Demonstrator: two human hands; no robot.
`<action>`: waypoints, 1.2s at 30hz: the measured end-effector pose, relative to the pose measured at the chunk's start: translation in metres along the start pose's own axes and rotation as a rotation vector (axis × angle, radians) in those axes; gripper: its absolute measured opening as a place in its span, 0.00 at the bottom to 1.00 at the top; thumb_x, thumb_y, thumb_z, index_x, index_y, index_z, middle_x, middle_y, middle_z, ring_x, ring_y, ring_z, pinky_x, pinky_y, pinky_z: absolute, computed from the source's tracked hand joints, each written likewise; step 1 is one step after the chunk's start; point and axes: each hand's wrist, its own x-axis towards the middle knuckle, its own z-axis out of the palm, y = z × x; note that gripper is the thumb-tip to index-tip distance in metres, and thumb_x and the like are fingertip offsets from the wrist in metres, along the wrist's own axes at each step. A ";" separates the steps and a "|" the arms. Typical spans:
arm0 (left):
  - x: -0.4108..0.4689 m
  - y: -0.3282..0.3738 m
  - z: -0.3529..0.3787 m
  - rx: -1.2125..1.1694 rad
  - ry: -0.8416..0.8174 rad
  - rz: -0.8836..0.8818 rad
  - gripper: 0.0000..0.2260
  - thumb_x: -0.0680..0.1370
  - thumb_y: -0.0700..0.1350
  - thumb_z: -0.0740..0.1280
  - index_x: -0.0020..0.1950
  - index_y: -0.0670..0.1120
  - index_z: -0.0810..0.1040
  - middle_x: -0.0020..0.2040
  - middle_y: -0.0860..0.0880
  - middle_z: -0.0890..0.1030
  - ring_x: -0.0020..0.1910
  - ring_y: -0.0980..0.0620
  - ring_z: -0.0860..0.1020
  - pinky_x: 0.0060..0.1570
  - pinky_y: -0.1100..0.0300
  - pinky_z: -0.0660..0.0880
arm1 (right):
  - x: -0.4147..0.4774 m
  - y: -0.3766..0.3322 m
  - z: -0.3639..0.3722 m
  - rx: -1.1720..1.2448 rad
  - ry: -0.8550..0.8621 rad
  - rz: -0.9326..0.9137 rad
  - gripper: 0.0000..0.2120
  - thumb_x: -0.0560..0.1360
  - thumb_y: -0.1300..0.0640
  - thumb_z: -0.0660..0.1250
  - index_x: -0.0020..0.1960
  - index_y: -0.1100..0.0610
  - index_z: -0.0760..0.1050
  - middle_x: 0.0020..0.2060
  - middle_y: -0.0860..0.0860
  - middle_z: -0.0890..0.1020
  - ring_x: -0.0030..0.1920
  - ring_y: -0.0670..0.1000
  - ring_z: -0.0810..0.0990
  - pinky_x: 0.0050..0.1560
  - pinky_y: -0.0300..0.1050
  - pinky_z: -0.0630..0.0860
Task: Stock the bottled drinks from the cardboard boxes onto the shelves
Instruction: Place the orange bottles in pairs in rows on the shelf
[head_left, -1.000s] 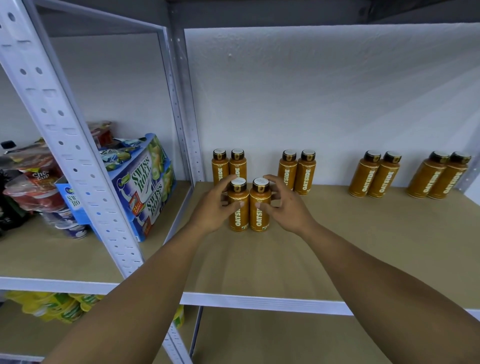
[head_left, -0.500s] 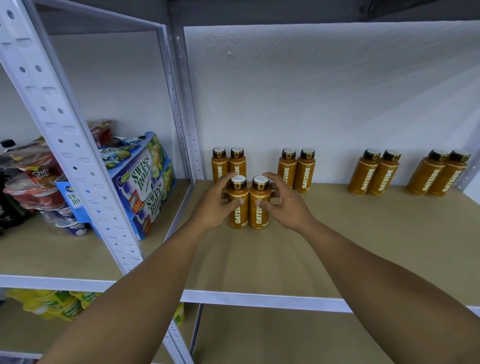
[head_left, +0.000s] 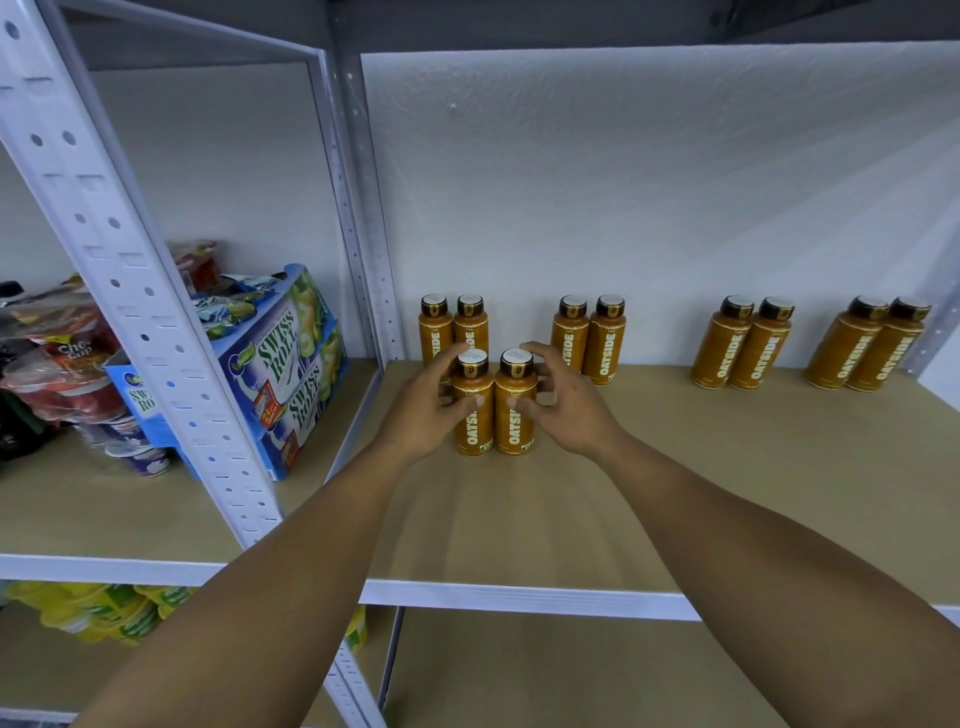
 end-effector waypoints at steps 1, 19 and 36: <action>0.001 0.000 0.000 0.001 0.001 -0.002 0.33 0.79 0.46 0.74 0.80 0.57 0.62 0.75 0.53 0.73 0.72 0.49 0.74 0.68 0.48 0.75 | 0.000 0.000 0.000 -0.001 0.000 0.002 0.35 0.76 0.48 0.74 0.77 0.42 0.60 0.72 0.50 0.75 0.66 0.53 0.78 0.61 0.52 0.79; 0.008 0.002 -0.002 0.036 -0.008 -0.018 0.33 0.79 0.45 0.73 0.80 0.57 0.63 0.75 0.52 0.72 0.73 0.47 0.72 0.69 0.46 0.74 | 0.006 -0.005 0.000 -0.014 -0.005 0.021 0.35 0.76 0.51 0.74 0.77 0.44 0.60 0.71 0.52 0.76 0.67 0.55 0.77 0.62 0.52 0.77; 0.009 0.004 0.001 0.044 0.014 -0.038 0.32 0.79 0.45 0.73 0.78 0.58 0.63 0.75 0.52 0.72 0.73 0.46 0.72 0.69 0.45 0.74 | 0.008 -0.008 -0.002 -0.028 -0.037 0.043 0.35 0.77 0.52 0.73 0.77 0.43 0.59 0.73 0.53 0.73 0.70 0.57 0.75 0.65 0.58 0.77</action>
